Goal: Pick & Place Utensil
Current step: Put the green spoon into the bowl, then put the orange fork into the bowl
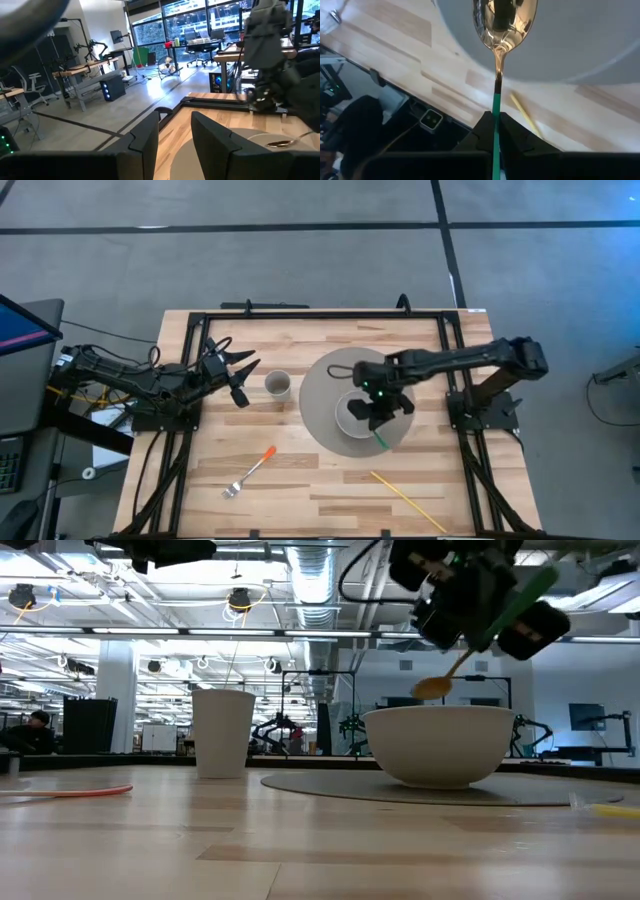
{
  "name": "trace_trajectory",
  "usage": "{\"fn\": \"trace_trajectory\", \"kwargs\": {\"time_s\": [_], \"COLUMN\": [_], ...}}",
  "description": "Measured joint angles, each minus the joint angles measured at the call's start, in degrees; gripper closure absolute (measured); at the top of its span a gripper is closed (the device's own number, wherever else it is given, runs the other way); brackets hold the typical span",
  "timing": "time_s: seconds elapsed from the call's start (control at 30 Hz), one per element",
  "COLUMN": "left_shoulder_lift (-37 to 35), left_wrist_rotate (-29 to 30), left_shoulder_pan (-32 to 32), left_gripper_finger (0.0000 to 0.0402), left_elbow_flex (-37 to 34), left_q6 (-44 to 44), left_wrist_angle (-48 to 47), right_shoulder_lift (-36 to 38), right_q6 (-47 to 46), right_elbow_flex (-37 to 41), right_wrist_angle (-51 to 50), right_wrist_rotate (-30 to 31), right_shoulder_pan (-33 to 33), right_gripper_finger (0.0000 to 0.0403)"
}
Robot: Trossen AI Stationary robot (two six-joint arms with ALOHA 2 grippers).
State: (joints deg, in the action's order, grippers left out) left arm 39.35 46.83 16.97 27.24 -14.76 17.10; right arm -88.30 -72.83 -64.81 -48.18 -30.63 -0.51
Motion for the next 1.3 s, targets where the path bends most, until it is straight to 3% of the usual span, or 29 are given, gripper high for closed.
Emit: {"fn": "trace_trajectory", "kwargs": {"time_s": [0.37,0.67,1.07,1.3], "left_shoulder_lift": [0.0,0.0,0.0,0.0], "left_wrist_rotate": [0.0,0.1,0.1,0.0], "left_shoulder_pan": [0.0,0.0,0.0,0.0], "left_gripper_finger": [0.0284,0.0284,0.0284,0.0284], "left_elbow_flex": [0.0,0.0,0.0,0.0], "left_q6": [0.0,0.0,0.0,0.0], "left_wrist_angle": [-0.2,-0.4,-0.7,-1.6], "right_shoulder_lift": [-7.0,-12.3,-11.8,-11.8], "right_q6": [5.1,8.4,8.9,13.0], "right_elbow_flex": [-0.1,-0.2,-0.3,-4.8], "right_wrist_angle": [1.5,3.4,4.1,4.3], "right_wrist_rotate": [-3.8,-5.6,-5.6,-5.1], "right_shoulder_pan": [-3.9,-4.0,-5.9,-6.3], "right_gripper_finger": [0.0393,0.0360,0.0346,0.0348]}}
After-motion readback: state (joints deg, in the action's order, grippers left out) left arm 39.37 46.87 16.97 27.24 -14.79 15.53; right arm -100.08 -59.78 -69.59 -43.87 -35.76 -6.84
